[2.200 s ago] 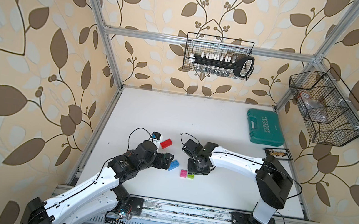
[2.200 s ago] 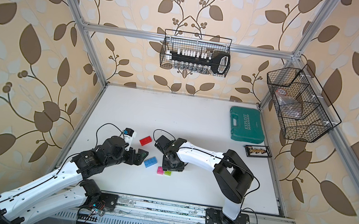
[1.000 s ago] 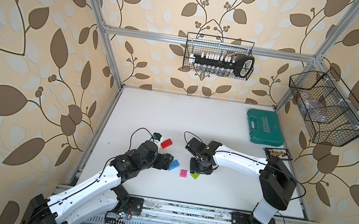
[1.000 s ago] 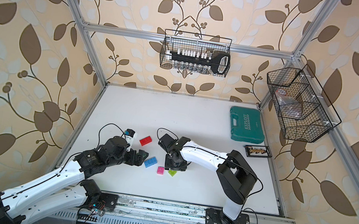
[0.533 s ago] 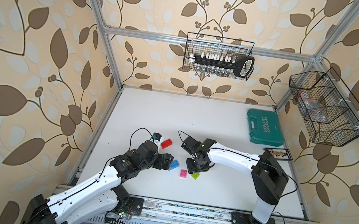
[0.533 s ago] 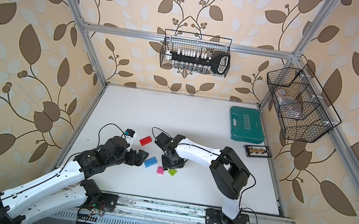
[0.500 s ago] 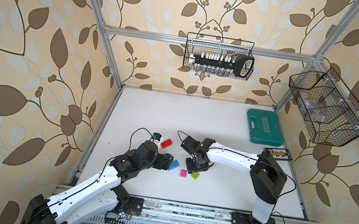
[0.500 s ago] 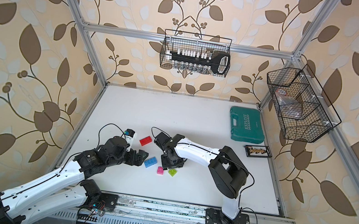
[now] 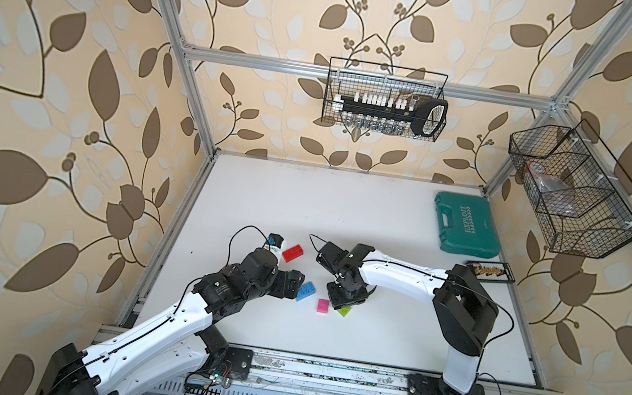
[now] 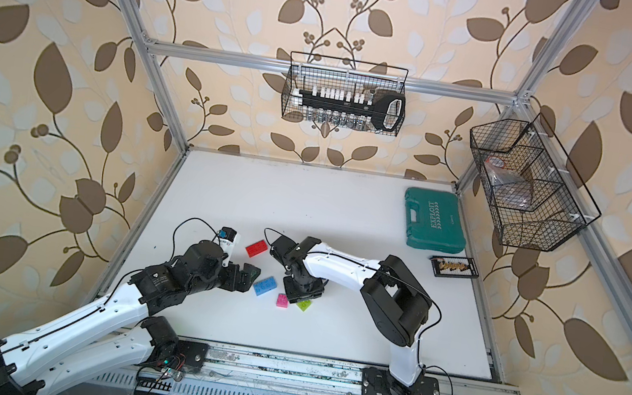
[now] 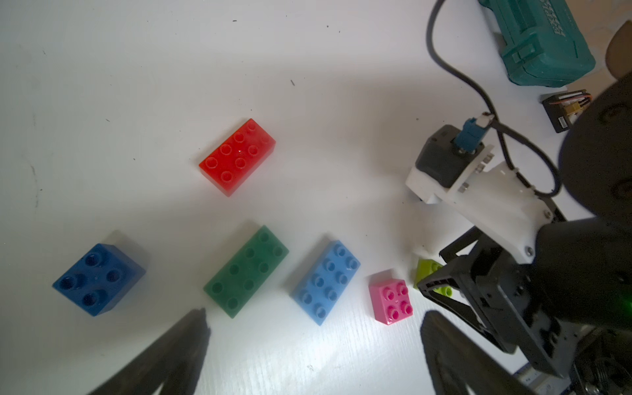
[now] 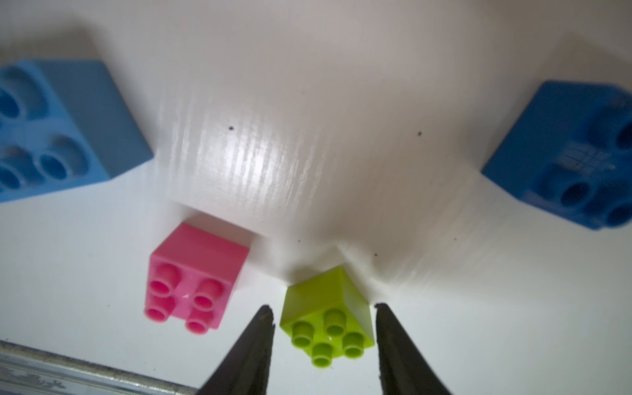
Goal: Assemble a spoon with lego
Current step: Pick up the lego brick from the center of the board.
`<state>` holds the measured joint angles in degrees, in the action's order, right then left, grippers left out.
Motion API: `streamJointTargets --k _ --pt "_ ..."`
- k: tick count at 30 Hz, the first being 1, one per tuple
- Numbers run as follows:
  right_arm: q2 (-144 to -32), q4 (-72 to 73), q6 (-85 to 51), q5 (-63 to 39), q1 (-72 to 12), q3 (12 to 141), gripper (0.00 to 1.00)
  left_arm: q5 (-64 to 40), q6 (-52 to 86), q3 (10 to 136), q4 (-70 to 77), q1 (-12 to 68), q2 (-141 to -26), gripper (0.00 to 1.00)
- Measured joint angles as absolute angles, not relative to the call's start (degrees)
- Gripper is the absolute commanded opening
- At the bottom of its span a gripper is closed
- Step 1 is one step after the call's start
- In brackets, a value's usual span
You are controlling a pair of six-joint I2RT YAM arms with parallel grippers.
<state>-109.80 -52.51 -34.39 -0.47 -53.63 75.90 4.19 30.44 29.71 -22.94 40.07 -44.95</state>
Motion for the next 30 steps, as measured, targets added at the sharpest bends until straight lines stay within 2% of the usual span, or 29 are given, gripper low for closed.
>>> streamJointTargets --k 11,17,21,26,30 --pt "-110.4 -54.6 -34.5 0.1 -55.0 75.9 0.41 4.2 30.5 29.7 -23.0 40.1 -44.9 0.99" --pt "-110.8 -55.7 -34.9 1.1 -55.0 76.1 0.26 4.2 30.5 29.7 -23.0 40.1 -44.9 0.99" --pt "-110.7 -56.0 -35.2 2.2 -55.0 76.2 0.21 4.0 30.5 29.7 -23.0 40.1 -45.0 0.99" --pt "-108.4 -57.6 -36.5 4.6 -54.6 76.2 0.21 0.8 29.0 29.6 -21.8 40.1 -46.5 0.99" --pt "-102.8 -59.0 -37.8 5.0 -50.8 76.0 0.21 -2.7 25.6 27.2 -18.0 40.1 -48.0 0.99"
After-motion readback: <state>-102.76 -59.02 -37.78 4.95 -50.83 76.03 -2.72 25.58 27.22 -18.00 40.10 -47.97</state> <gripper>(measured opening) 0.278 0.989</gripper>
